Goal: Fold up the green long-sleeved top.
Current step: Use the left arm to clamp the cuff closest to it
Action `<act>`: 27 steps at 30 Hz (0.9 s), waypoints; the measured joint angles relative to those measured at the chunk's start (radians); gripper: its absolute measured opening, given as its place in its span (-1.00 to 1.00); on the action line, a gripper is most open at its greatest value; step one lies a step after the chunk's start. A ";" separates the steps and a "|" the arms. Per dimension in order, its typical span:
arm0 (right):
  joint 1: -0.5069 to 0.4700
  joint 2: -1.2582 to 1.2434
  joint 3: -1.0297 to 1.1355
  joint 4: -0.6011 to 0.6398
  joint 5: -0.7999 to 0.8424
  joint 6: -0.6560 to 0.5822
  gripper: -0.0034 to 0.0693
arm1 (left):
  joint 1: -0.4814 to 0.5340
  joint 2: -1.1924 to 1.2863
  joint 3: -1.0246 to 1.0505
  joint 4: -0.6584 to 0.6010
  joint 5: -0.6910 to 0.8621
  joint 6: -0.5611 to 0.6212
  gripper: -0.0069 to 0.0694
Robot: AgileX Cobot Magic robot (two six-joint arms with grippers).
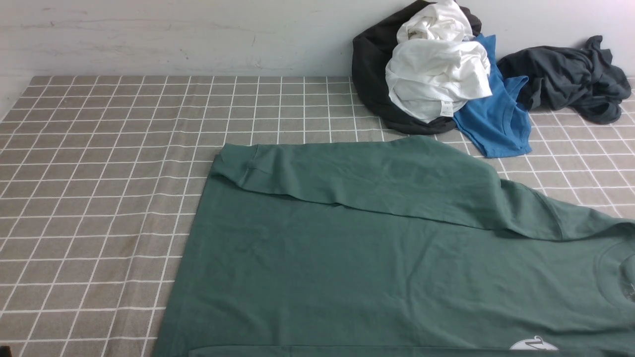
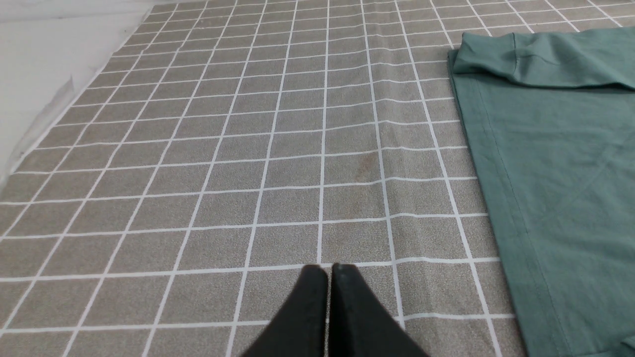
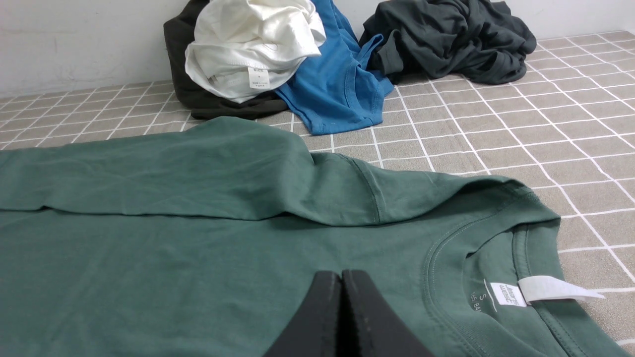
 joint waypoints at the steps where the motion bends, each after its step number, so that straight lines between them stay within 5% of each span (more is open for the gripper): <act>1: 0.000 0.000 0.000 0.000 0.000 0.000 -0.94 | 0.000 0.000 0.000 0.000 0.000 0.000 -0.84; 21: 0.000 0.000 0.000 0.001 0.000 0.012 -0.94 | 0.000 0.000 0.000 0.005 0.000 -0.002 -0.84; 27: 0.000 0.000 0.000 0.001 0.000 0.012 -0.94 | 0.000 0.000 0.000 -0.151 0.000 -0.064 -0.84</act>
